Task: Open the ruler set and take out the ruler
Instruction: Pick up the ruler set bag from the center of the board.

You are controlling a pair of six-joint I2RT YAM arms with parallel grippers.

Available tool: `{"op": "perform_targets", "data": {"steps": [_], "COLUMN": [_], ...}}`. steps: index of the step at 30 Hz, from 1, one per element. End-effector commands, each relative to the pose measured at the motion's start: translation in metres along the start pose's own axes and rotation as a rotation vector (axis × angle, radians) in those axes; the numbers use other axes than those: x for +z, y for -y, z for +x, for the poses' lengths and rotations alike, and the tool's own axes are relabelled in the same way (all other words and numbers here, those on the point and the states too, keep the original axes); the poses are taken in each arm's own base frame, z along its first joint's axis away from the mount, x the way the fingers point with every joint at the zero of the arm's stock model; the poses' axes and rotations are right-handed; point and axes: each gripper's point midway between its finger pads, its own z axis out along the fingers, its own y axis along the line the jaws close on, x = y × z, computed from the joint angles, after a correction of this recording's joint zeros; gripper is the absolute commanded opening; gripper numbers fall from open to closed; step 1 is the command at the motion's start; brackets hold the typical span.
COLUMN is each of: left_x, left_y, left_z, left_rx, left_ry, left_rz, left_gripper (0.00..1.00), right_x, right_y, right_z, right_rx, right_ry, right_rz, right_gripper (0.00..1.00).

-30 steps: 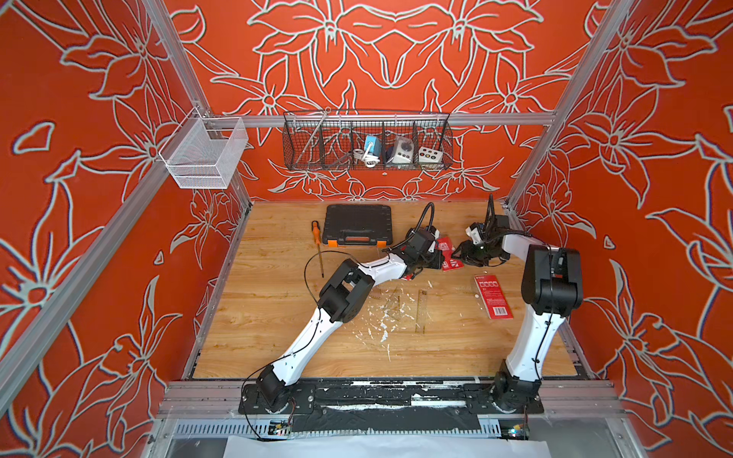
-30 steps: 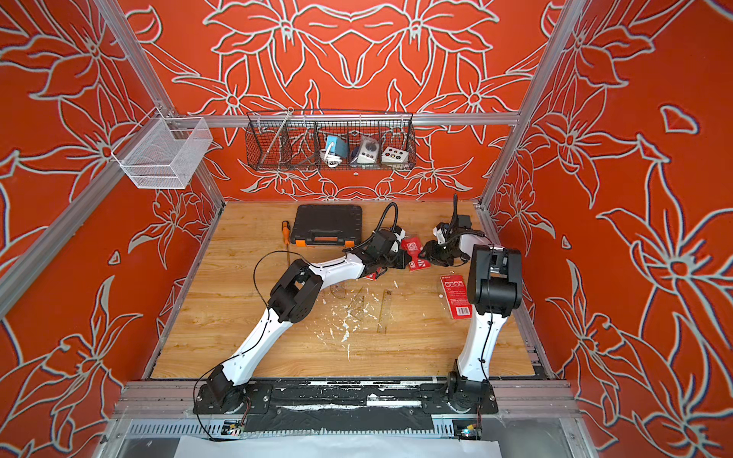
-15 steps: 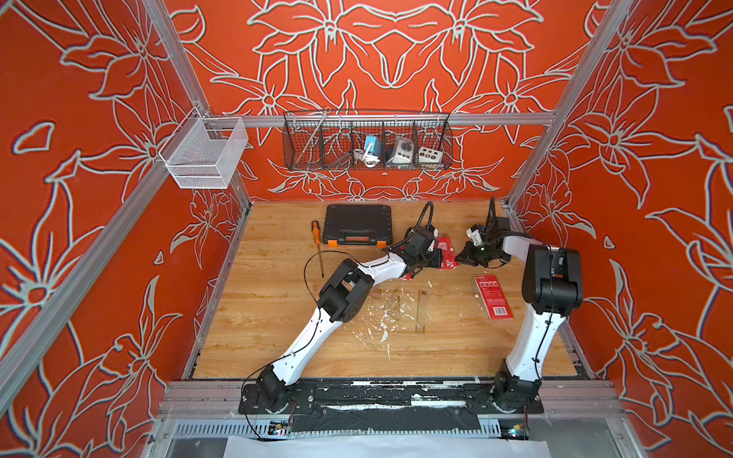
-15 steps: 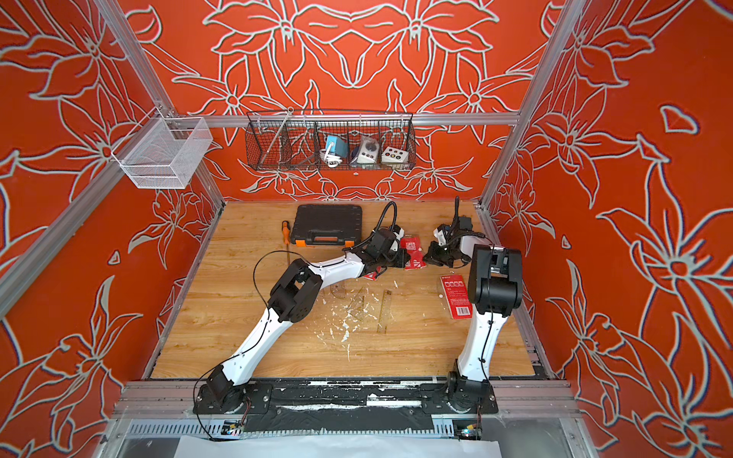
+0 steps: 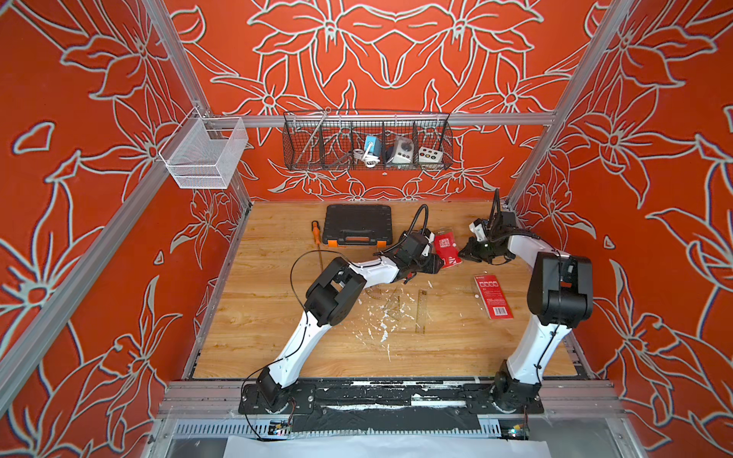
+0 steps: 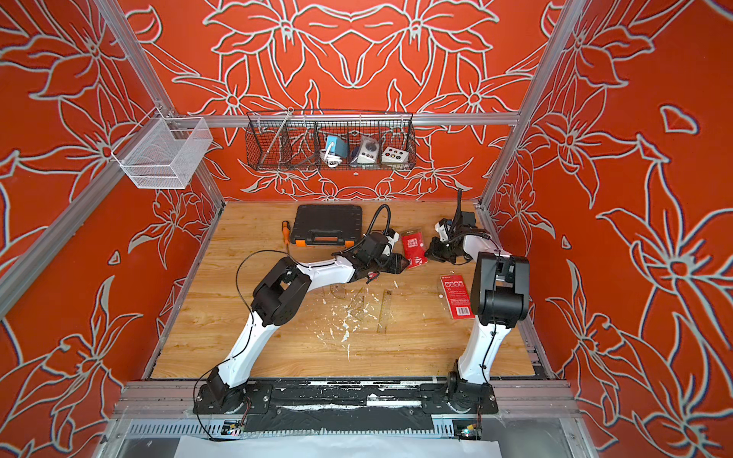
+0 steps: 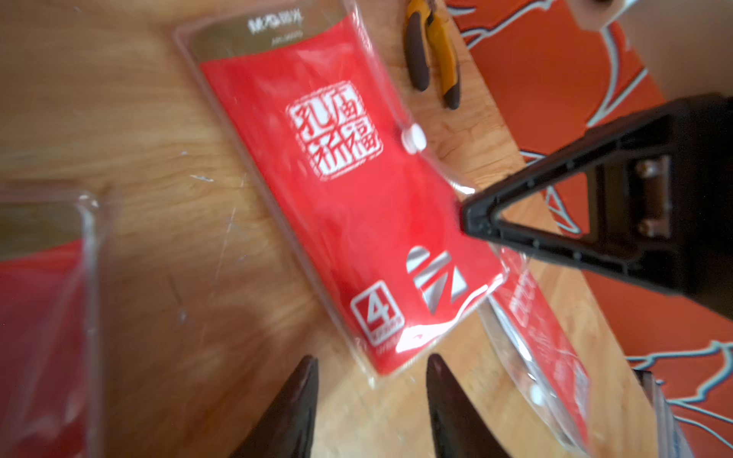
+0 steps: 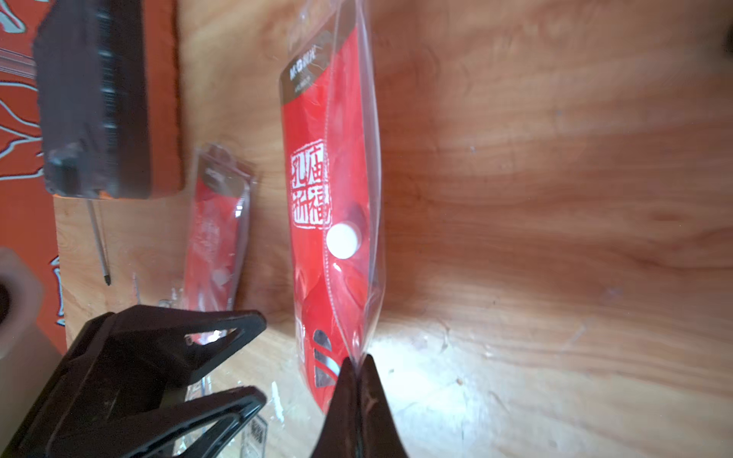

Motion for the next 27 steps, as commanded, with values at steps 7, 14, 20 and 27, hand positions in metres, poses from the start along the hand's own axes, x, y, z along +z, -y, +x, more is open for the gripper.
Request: {"op": "perform_targets", "data": {"steps": [7,14,20,27], "left_x": [-0.093,-0.164,-0.199,-0.209], "left_y": [0.052,0.079,0.091,0.093], "left_z": [-0.038,-0.041,-0.034,-0.027], "left_rx": [0.054,0.067,0.105,0.102], "left_ry": [0.172,0.283,0.327,0.328], "left_rz": [0.124,0.254,0.328,0.374], "left_gripper": [0.54,0.58,0.61,0.62], "right_x": [-0.063,-0.095,-0.117,-0.131], "right_y": [-0.051,-0.089,-0.129,-0.177], "right_z": [0.0,0.027,0.049,0.064], "right_rx": [-0.137,-0.181,-0.237,-0.308], "right_ry": [0.112,0.153,0.2,0.212], "right_rz": [-0.047,-0.11,-0.157,-0.239], "right_gripper": [0.0,0.0,0.0,0.0]}}
